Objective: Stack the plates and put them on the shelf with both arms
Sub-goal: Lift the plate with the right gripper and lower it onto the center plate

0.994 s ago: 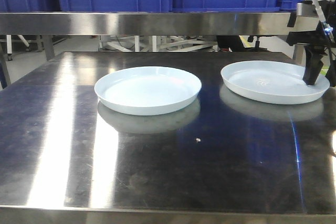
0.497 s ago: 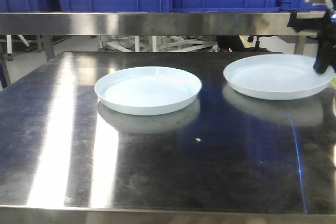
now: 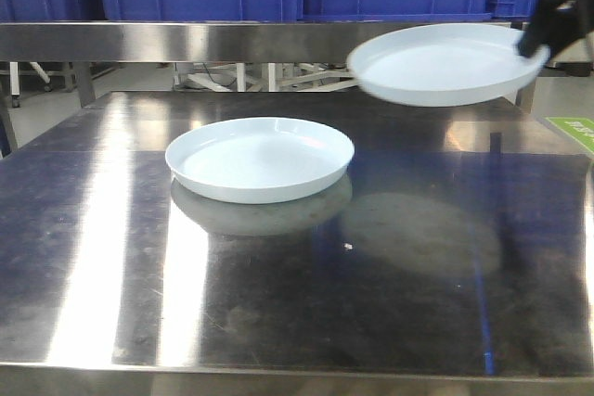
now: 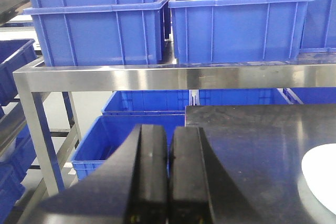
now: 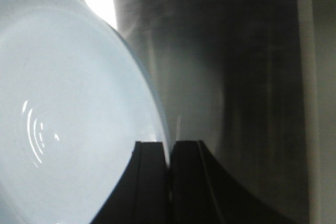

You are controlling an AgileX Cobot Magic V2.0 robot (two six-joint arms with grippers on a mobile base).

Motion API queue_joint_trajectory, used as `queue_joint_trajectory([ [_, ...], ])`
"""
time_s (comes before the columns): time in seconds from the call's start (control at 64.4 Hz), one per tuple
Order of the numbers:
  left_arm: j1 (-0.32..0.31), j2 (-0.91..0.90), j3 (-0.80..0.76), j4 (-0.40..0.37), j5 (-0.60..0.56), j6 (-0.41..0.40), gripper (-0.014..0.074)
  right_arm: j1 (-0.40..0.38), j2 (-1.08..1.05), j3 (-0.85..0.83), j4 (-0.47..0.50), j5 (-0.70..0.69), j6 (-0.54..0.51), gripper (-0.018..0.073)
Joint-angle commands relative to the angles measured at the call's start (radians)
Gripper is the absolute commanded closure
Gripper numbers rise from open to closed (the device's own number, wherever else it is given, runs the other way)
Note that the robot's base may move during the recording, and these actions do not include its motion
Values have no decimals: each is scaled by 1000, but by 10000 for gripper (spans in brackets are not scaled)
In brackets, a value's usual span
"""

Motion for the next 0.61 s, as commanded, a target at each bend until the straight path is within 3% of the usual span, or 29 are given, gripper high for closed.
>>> queue_joint_trajectory([
  [0.0,3,8,-28,-10,-88,-3,514,84,-59,-30,49,-53,-13,503],
  [0.202,3,8,-28,-10,-88,-3,514,236,-11,-30,49,-124,-13,503],
  [0.497,3,8,-28,-10,-88,-3,514,294,54,-30,54,-201,-11,496],
  [0.59,3,8,-28,-10,-88,-3,514,304,70,-30,56,-207,1,446],
])
